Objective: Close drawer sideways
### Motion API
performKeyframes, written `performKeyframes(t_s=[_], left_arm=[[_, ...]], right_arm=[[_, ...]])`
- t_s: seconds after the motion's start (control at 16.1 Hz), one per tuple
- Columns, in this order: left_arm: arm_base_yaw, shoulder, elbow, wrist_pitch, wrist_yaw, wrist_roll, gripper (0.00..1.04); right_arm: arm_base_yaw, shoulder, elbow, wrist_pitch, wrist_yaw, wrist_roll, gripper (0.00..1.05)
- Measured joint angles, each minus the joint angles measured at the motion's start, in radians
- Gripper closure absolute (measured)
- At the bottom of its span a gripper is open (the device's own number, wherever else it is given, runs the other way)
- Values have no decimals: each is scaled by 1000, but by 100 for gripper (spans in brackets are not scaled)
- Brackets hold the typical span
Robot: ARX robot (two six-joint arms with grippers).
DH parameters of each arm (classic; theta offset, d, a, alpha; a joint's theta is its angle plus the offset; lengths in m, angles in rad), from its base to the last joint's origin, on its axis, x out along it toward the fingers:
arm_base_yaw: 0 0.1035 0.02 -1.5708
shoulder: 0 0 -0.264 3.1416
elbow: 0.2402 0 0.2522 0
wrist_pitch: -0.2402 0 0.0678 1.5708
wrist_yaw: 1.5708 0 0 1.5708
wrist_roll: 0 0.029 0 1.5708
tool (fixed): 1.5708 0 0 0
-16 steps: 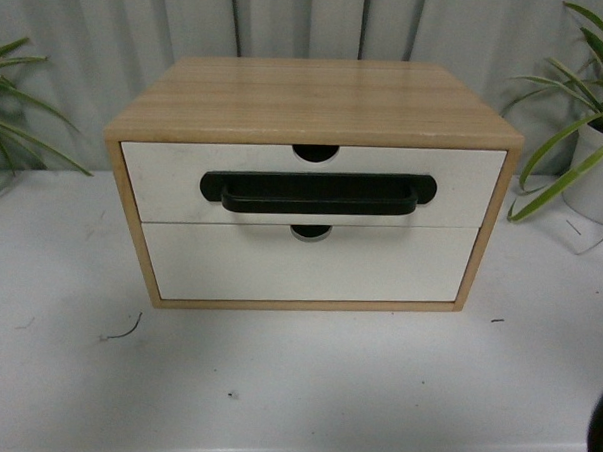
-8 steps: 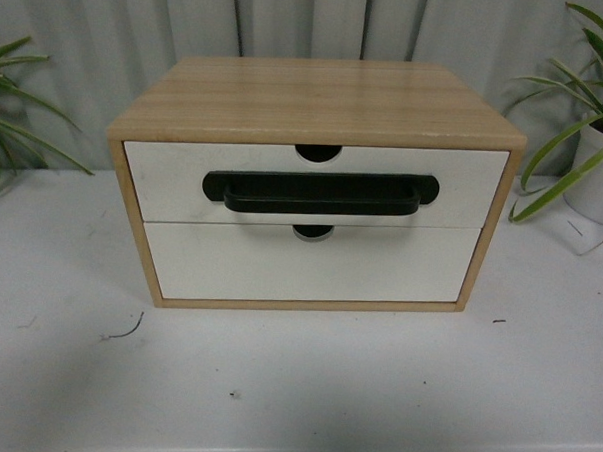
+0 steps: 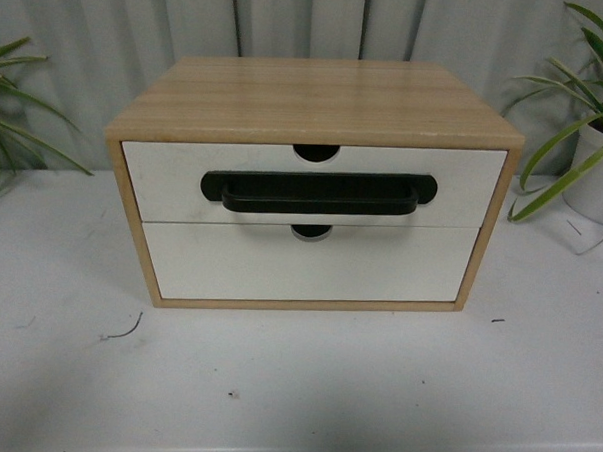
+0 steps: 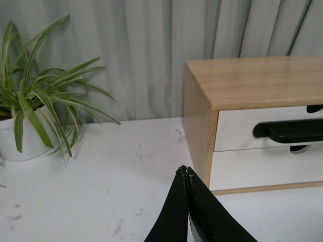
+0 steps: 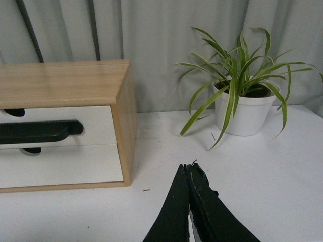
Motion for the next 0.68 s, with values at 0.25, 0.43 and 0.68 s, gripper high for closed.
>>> performKeyframes(t_s=[0.25,0.43,0.68], left_arm=[[0,-84,-26,-53,-1,0,103],[0,-136,-56,-68,-1,-1,103],[0,-291,-55,-280,1,-1,103]], right_arm=[[0,-63,-38,-6,0,0,103],[0,-243,-40,-175,-1,-2,103],[0,-242,-42,-195,0,-2,103]])
